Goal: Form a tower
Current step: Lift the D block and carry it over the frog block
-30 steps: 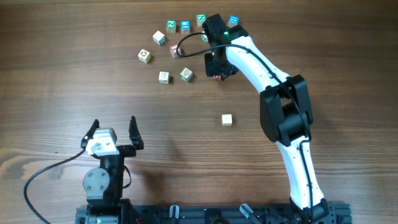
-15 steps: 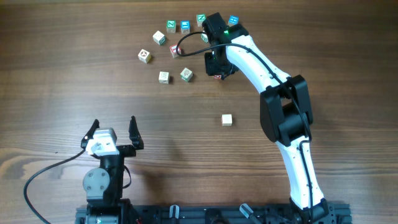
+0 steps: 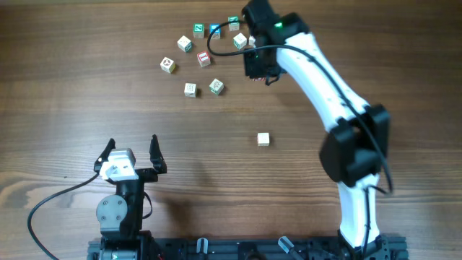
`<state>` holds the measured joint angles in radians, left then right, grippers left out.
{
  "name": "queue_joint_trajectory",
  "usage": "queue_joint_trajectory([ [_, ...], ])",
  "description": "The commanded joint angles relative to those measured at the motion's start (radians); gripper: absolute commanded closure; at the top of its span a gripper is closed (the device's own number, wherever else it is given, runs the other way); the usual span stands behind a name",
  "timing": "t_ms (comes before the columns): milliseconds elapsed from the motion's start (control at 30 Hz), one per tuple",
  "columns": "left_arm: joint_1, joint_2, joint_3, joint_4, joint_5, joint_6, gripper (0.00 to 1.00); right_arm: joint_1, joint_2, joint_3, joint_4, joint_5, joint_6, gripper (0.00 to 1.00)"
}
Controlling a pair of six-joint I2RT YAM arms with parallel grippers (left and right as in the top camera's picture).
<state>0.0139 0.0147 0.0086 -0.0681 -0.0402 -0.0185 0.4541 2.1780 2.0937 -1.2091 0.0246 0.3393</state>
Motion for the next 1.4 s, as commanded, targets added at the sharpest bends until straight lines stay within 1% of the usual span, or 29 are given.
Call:
queue_joint_trajectory([
  [0,0.006,-0.005,-0.003,0.000,-0.013,0.018,0.00,-0.004,-0.106,0.021,-0.111,0.012,0.004,0.77],
  [133,0.006,-0.005,-0.003,0.000,-0.013,0.018,0.00,-0.004,-0.117,0.013,-0.249,0.011,0.005,0.77],
  [300,0.006,-0.005,-0.003,0.000,-0.013,0.018,0.00,-0.004,-0.116,-0.047,-0.270,-0.007,0.007,0.77],
  [500,0.006,-0.005,-0.003,0.000,-0.013,0.018,0.00,-0.004,-0.116,-0.106,-0.275,-0.034,0.058,0.78],
  [633,0.006,-0.005,-0.003,0.000,-0.013,0.018,0.00,-0.003,-0.117,-0.112,-0.273,-0.052,0.052,0.84],
  [700,0.006,-0.005,-0.003,0.000,-0.013,0.018,0.00,-0.003,-0.129,-0.112,-0.312,-0.059,0.046,0.91],
  [733,0.006,-0.005,-0.003,0.000,-0.013,0.018,0.00,-0.003,-0.144,-0.112,-0.338,-0.059,0.045,0.92],
  [867,0.006,-0.005,-0.003,0.000,-0.013,0.018,0.00,-0.003,-0.220,-0.112,-0.400,-0.059,0.034,0.91],
  [1033,0.006,-0.005,-0.003,0.000,-0.013,0.018,0.00,-0.002,-0.281,-0.127,-0.399,-0.059,0.057,0.91],
  [1100,0.006,-0.005,-0.003,0.000,-0.013,0.018,0.00,0.010,-0.284,-0.183,-0.345,-0.059,0.064,0.91],
  [1200,0.006,-0.005,-0.003,0.000,-0.013,0.018,0.00,0.048,-0.284,-0.299,-0.208,-0.059,0.071,0.92],
  [1267,0.006,-0.005,-0.003,0.000,-0.013,0.018,0.00,0.082,-0.284,-0.378,-0.129,-0.059,0.095,0.91],
  [1367,0.006,-0.005,-0.003,0.000,-0.013,0.018,0.00,0.134,-0.284,-0.470,-0.054,-0.027,0.133,0.91],
])
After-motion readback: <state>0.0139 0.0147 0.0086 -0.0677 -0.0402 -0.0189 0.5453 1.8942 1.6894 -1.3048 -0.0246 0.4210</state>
